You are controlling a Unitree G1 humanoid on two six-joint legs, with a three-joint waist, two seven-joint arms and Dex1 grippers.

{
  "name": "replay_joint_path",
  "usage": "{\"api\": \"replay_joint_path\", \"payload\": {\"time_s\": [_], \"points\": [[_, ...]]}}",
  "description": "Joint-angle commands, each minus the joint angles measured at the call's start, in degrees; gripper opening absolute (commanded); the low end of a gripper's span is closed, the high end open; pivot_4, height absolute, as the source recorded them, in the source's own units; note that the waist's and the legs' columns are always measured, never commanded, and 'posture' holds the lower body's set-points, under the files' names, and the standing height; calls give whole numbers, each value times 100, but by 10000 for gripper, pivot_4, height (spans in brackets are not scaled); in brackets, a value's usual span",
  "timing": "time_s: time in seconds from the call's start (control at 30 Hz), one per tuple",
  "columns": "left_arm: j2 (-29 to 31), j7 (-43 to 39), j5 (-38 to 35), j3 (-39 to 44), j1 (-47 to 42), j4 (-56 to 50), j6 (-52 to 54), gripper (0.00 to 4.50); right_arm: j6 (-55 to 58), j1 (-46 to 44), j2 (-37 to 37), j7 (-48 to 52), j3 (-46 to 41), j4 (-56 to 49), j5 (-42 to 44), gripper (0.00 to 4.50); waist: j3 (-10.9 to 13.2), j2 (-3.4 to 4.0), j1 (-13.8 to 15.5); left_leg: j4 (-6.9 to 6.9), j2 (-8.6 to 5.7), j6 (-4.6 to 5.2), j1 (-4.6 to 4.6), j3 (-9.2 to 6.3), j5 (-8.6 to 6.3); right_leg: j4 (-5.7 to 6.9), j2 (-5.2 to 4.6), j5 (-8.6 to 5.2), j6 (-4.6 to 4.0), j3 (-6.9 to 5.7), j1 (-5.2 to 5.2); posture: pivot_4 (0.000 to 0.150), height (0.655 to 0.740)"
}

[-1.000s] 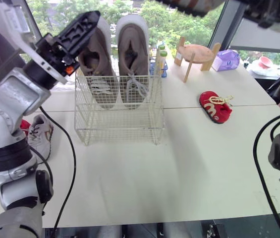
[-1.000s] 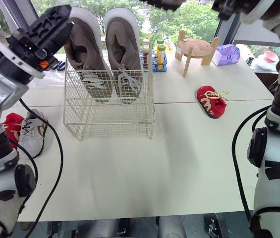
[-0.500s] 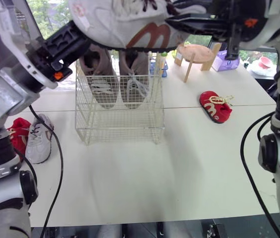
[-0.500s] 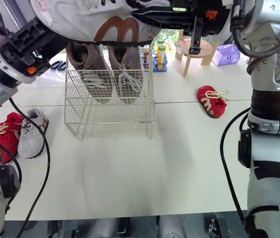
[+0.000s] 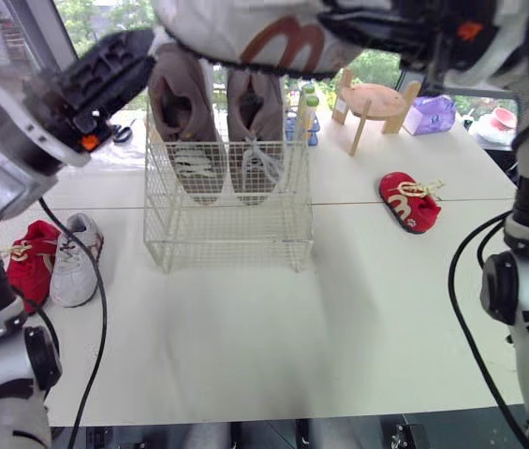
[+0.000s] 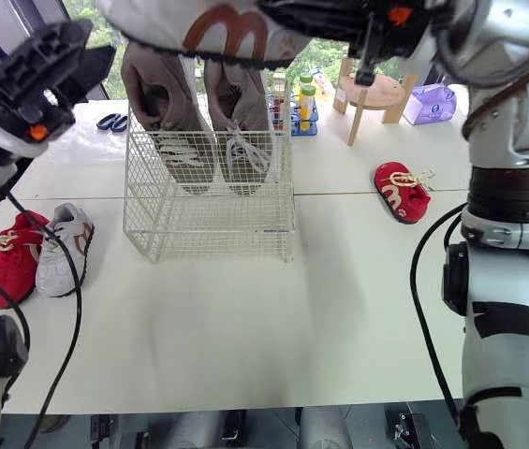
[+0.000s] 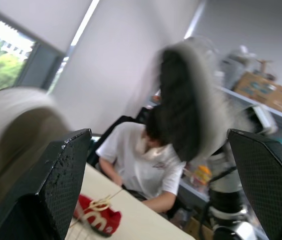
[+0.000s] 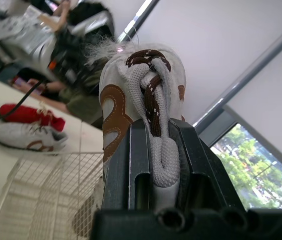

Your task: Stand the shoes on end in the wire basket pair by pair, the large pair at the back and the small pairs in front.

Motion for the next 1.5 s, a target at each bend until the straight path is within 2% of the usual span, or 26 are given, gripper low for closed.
{"api": "replay_joint_path", "payload": {"time_s": [0.03, 0.23, 0.27, 0.33, 0.4, 0.53, 0.57, 0.6, 0.67, 0.7, 0.83, 0.87, 0.97, 1.03, 1.13, 1.23, 1.5], "points": [[-63, -258, 170, -93, -191, 117, -15, 45000, -246, -35, 52, -27, -6, -210, -155, 909, 0, 0, 3, 0, 0, 0, 0, 0, 0, 0, 0, 0, 0, 0, 0, 1500, 7400], [-156, -592, 522, -339, -517, 486, 112, 45000, -180, 48, 110, -47, -18, -414, -98, 909, 0, 0, 0, 0, 0, 0, 0, 0, 0, 1, 1, 0, 0, -1, -1, 1500, 7400], [-181, -626, 576, -360, -570, 572, 129, 40922, -146, 60, 113, -53, -32, -455, -77, 904, 0, 0, 1, 0, 0, 0, 0, 0, 0, 0, 2, 0, 0, -1, -1, 1500, 7400], [-218, -734, 680, -395, -634, 649, 181, 37372, -100, 88, 111, -72, -46, -530, -51, 904, 0, 0, -1, 0, 0, 0, 0, 0, 0, 1, 2, 0, 0, -1, -1, 1500, 7400], [-257, -790, 725, -402, -682, 680, 227, 28835, -46, 118, 104, -93, -59, -605, -23, 904, 0, 0, -3, 0, 0, 0, 0, 0, 0, 1, 2, 0, 0, -1, -1, 1500, 7400], [-366, -733, 722, -346, -738, 704, 252, 8032, 206, 222, 79, -152, -115, -800, 105, 904, 0, 0, -2, 0, 1, 0, 0, 0, 0, 2, 2, 0, 0, -1, -2, 1500, 7400], [-430, -589, 678, -279, -736, 700, 189, 4577, 412, 297, 77, -258, -193, -857, 213, 5696, 0, 0, -2, 0, 2, 0, 0, 0, 0, 2, 2, 0, 0, -1, -2, 1500, 7400], [-497, -430, 604, -197, -724, 699, 123, 4393, 664, 361, 81, -380, -303, -880, 366, 11177, 0, 0, 3, 0, 1, 0, 0, -1, 0, 2, 2, 0, 0, -1, -2, 1500, 7400], [-648, -79, 382, 20, -626, 589, -42, 4393, 1194, 500, 113, -747, -686, -850, 786, 17247, 1, -3, 17, 0, 1, 0, 0, -2, 0, 1, -1, 0, 0, -1, -1, 1500, 7400], [-741, 119, 257, 132, -553, 484, -142, 4393, 1396, 592, 160, -979, -904, -829, 985, 23259, 2, -3, 14, 1, 1, 0, -1, -4, 0, 1, -4, 0, 0, 0, 0, 1500, 7400], [-1217, 791, 90, 516, -195, -208, -785, 4393, 2041, 1208, 866, -2392, -1844, -875, 1899, 42137, -1, -6, 5, -4, 0, -1, -1, -4, -1, -3, -27, 1, 0, 4, -1, 1500, 7400], [-1335, 905, 88, 587, -138, -363, -964, 4393, 2090, 1366, 1127, -2750, -1964, -962, 2051, 43719, -1, -6, 2, -4, 2, -2, 0, -4, -1, -3, -27, 2, -1, 4, -1, 1500, 7400], [-1717, 974, 207, 546, 115, -878, -1342, 4393, 1996, 1865, 2238, -3894, -2037, -1257, 2309, 43719, -2, -3, -22, -13, 2, -6, -1, -2, 1, 0, -25, 5, -6, 6, -10, 1500, 7400], [-1939, 957, 355, 438, 93, -915, -1556, 4393, 1991, 1916, 3180, -4699, -2090, -1440, 2917, 43719, -2, -2, -20, -23, 1, -12, -2, 0, 6, 4, -23, 5, -6, 7, -20, 1500, 7400], [-2058, 881, 507, 329, 24, -859, -1721, 4393, 1877, 1926, 3908, -5307, -1994, -1623, 3226, 43719, -1, -1, 2, -45, -3, -32, -9, 3, 20, 17, -11, 7, -9, 7, -46, 1500, 7400], [-2063, 779, 654, 236, -28, -719, -1779, 4393, 1797, 1907, 4292, -5505, -1810, -1796, 3491, 43719, -2, -2, 12, -50, -3, -31, -10, -2, 21, 9, -1, 7, -10, 6, -41, 1500, 7400], [-2039, 650, 815, 99, 43, -610, -1743, 4393, 1623, 1888, 4509, -5637, -1464, -1979, 3847, 43719, -2, -2, -21, -52, 1, -26, -8, -2, 20, 7, 9, 7, -10, 5, -38, 1500, 7400]]}}
